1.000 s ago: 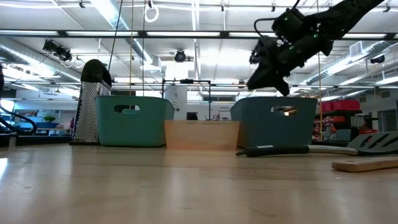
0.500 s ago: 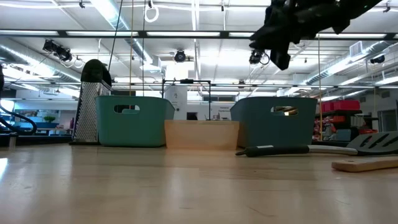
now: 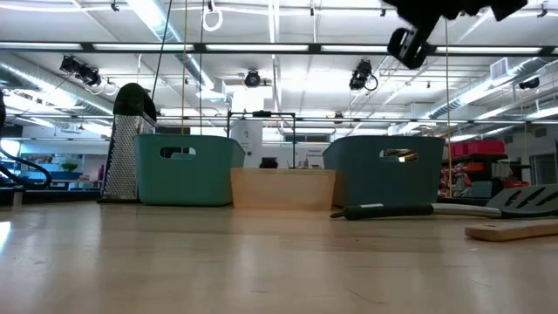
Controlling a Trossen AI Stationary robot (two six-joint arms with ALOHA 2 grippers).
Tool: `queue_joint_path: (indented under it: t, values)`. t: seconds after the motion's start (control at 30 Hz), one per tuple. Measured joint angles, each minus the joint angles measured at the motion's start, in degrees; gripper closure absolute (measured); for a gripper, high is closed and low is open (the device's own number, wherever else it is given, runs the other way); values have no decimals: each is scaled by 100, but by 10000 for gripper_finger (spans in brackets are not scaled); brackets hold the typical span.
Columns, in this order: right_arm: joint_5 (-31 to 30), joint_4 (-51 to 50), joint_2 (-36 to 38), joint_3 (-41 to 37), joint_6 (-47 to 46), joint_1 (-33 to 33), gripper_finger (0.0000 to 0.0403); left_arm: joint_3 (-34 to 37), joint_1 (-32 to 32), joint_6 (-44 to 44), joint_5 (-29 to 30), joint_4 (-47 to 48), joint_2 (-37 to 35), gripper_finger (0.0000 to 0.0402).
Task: Pick & Place Kitchen Items
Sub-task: Put the black spatula into the light blue bin
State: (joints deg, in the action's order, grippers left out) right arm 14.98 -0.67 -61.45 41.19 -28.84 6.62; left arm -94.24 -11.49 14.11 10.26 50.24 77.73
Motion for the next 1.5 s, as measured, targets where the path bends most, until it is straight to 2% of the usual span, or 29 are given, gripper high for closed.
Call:
queue_joint_path:
  t: [0.4, 0.5, 0.63, 0.77, 0.9, 1.0, 1.1, 1.23, 1.5]
  values:
    - [-773, 304, -3, 63, -203, 1385, 392, 0, 0, 2, 0, 0, 0, 372]
    - [-1029, 366, -127, 470, 109, 1651, 392, 0, 2, 4, 0, -2, 0, 372]
    - [-1154, 216, -534, 1277, 980, 1967, 392, 0, 4, 2, 0, -4, 0, 372]
    - [-1176, -1280, -1009, 2103, 1333, 2067, 392, 0, 4, 2, 0, -7, 0, 372]
    - [-1991, -3546, -1329, 2810, 905, 2058, 392, 0, 4, 2, 0, -7, 0, 372]
    - [-2554, -4656, -1428, 3023, 469, 1993, 389, 0, 4, 0, 0, -7, 0, 372]
    - [-2601, -5056, -1436, 2948, -64, 1891, 380, 0, 4, -36, 0, -7, 0, 372]
    - [-2190, -5304, -1436, 2691, -651, 1767, 371, 0, 4, -106, 0, -7, 0, 372]
    - [-2199, -5369, -1439, 1976, -479, 1595, 351, 0, 4, -109, 0, -7, 0, 372]
